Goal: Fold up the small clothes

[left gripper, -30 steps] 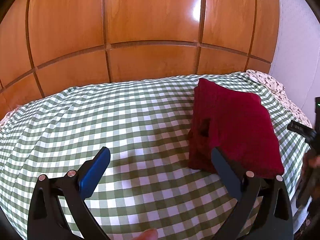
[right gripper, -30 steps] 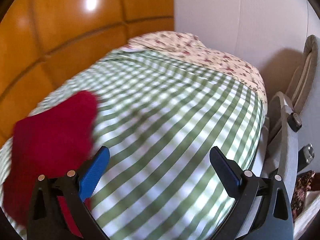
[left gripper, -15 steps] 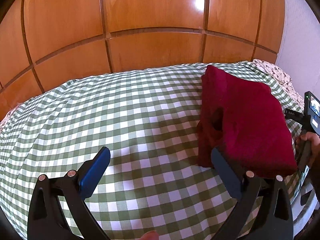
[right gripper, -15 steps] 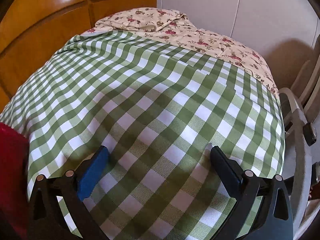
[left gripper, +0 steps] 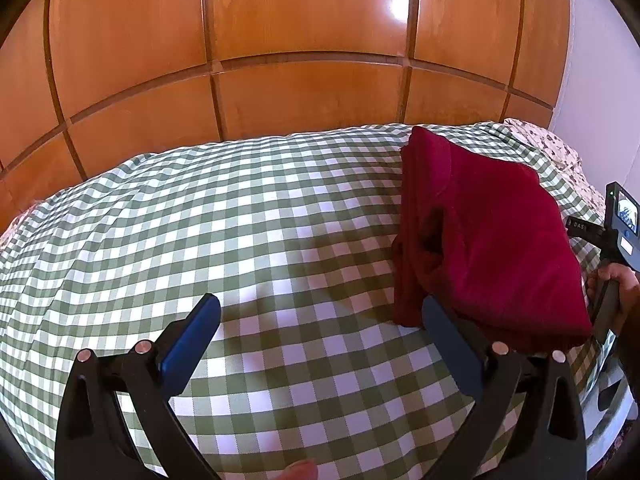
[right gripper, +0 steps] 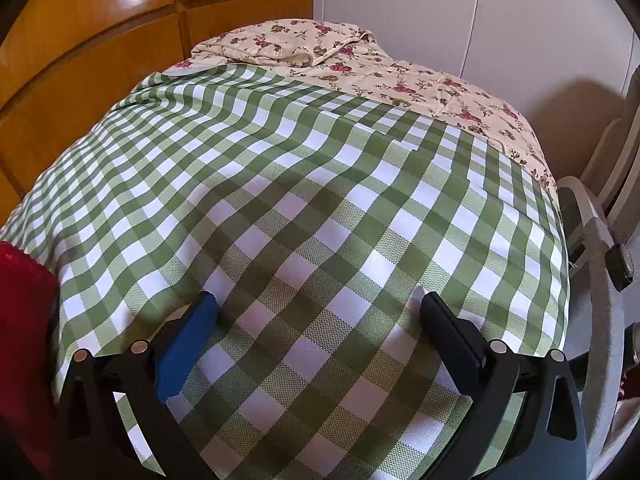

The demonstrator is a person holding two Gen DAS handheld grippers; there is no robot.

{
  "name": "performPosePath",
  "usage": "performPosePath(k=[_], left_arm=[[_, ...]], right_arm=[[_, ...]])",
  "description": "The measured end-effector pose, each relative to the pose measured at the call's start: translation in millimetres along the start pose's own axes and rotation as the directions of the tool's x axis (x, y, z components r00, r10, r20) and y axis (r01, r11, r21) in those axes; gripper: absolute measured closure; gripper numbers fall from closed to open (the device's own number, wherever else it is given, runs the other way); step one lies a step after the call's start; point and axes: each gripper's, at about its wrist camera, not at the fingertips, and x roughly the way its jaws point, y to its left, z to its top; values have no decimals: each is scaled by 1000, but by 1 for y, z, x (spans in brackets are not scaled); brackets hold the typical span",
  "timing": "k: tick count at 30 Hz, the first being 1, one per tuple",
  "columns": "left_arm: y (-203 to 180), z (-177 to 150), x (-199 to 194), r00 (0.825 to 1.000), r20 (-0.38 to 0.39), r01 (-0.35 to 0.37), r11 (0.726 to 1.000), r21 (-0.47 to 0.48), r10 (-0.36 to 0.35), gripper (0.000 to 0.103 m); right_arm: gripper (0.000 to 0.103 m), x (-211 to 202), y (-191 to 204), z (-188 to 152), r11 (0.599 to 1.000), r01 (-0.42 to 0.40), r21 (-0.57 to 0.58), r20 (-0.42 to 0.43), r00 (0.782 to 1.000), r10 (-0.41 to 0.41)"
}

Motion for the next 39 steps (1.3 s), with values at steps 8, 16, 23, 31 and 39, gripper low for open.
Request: performPosePath(k=[8, 16, 23, 31, 39], left_arm=[[2, 0, -3, 1000, 5, -2, 1000, -3, 2, 2], [3, 0, -4, 1000, 4, -2, 1000, -13, 2, 2], [6, -1, -3, 1000, 0, 3, 1000, -23, -3, 2], [14, -3, 2, 1000, -13, 0, 999, -46, 0, 2], [22, 0, 9, 1000, -25, -10, 999, -53, 8, 2]], right_arm=[[3, 0, 0, 0, 1000, -1, 1, 1, 1000, 1], [3, 0, -1, -1, 1000, -4, 3, -4, 1000, 4], [3, -2, -1, -1, 1000, -6, 5, -7, 1000, 6], [3, -1, 0, 0, 1000, -7, 6, -8, 1000, 7], [3, -1, -1, -1, 1000, -7, 8, -8, 1000, 7]])
